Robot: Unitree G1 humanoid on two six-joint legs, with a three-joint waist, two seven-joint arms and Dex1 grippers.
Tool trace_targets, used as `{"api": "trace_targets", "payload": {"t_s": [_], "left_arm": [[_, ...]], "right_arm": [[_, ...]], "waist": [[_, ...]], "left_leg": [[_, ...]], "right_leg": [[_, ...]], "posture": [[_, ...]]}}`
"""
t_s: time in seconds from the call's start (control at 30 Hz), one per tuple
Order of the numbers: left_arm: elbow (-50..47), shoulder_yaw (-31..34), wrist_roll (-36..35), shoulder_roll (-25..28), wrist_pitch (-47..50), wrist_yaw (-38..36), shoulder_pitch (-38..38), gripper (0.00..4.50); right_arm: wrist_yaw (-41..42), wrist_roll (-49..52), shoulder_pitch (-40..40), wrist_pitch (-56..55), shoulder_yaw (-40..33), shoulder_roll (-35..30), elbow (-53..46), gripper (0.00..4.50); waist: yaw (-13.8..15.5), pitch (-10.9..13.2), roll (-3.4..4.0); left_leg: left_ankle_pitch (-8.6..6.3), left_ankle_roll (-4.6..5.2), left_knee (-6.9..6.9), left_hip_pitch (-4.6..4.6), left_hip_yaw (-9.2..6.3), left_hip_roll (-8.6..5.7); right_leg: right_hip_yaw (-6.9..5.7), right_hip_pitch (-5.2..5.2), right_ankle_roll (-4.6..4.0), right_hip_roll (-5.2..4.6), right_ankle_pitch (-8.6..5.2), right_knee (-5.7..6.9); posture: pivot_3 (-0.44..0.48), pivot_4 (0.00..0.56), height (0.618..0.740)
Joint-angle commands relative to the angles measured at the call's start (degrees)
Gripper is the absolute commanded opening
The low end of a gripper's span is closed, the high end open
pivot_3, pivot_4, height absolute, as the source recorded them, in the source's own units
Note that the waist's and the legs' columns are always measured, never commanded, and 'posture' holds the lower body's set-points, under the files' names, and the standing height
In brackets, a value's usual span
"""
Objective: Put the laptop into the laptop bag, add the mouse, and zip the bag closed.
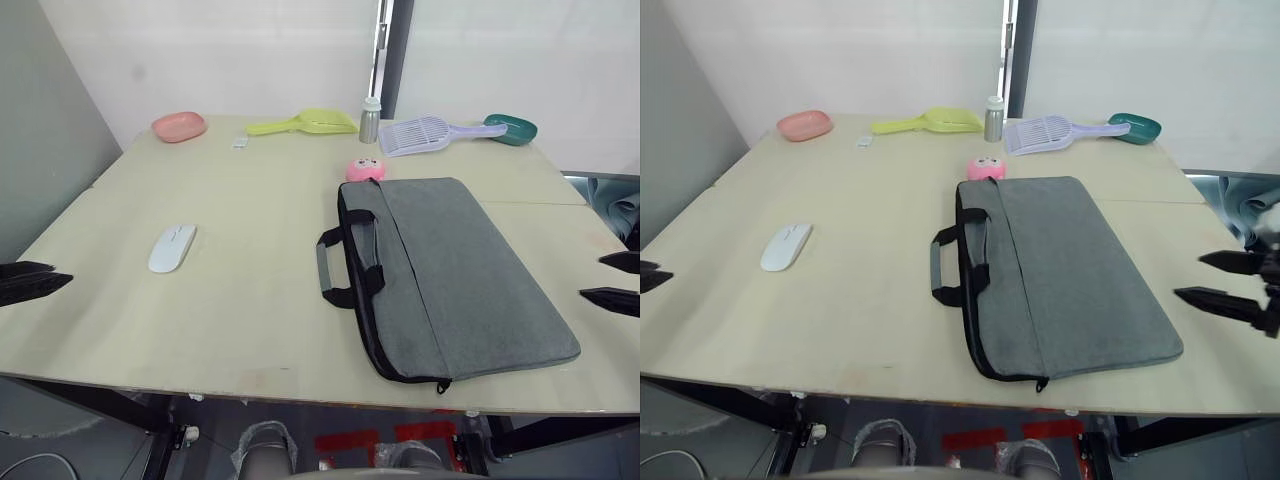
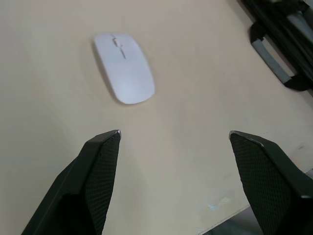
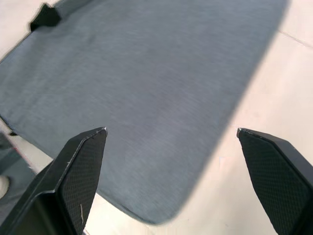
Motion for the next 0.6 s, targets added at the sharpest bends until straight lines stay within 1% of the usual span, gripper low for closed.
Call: {"api": "trace_targets", "payload": {"t_s": [0.03, 0.17, 0.27, 0.37, 0.47, 0.6], "left_arm": [[4.7, 2.1, 1.6, 2.1, -2.9, -1.7, -1.4, 3.75], [7.0, 1.8, 2.5, 1.3, -6.1, -2.7, -3.3, 3.75], [5.5, 0.8, 2.1, -0.4, -6.9, -2.2, -5.8, 3.75], [4.0, -0.8, 2.1, -2.5, -7.8, -1.3, -9.2, 3.75], [1.1, -4.2, 3.3, -6.1, -8.8, 2.0, -13.1, 3.75], [1.4, -9.1, 7.2, -11.3, -10.7, 9.7, -17.8, 3.75]], "right_arm": [[2.1, -2.5, -0.2, -1.7, -6.2, 0.7, 1.6, 4.46], [2.5, -3.9, -0.6, -1.7, -8.0, 1.8, 1.8, 4.46], [2.5, -4.2, -0.7, -1.8, -7.7, 2.7, 0.4, 4.46], [2.2, -1.8, -3.7, -2.2, -5.9, 3.8, -2.5, 4.46], [-2.2, 4.9, -11.8, 0.3, 0.4, 5.3, -10.0, 4.46], [-9.1, 7.8, -21.2, 2.2, 11.9, 7.2, -17.0, 4.46]], "waist": [[-0.1, 0.0, 0.00], [-0.1, 0.0, 0.00], [0.0, 0.0, 0.01], [-0.1, 0.0, 0.06], [-0.5, -0.1, 0.14], [-1.0, -0.1, 0.16]], "left_leg": [[0.00, 0.00, 0.00, 0.02, 0.00, 0.00], [0.00, 0.00, 0.00, 0.08, 0.01, 0.01], [0.01, 0.01, 0.03, 0.13, 0.02, 0.01], [0.01, 0.02, 0.06, 0.18, 0.04, 0.01], [0.02, 0.03, 0.14, 0.26, 0.07, 0.03], [0.04, 0.05, 0.35, 0.49, 0.19, 0.12]], "right_leg": [[0.00, 0.00, -0.01, 0.00, -0.01, 0.02], [0.02, 0.02, -0.04, 0.00, -0.02, 0.10], [0.04, 0.04, -0.06, 0.00, -0.01, 0.15], [0.08, 0.04, -0.07, 0.00, -0.02, 0.25], [0.14, 0.03, -0.10, 0.00, -0.03, 0.44], [0.34, 0.05, -0.12, 0.05, -0.02, 0.85]], "posture": [[0.000, 0.150, 0.740], [0.000, 0.150, 0.740], [0.000, 0.150, 0.740], [0.000, 0.150, 0.740], [0.000, 0.150, 0.740], [0.000, 0.150, 0.740]]}}
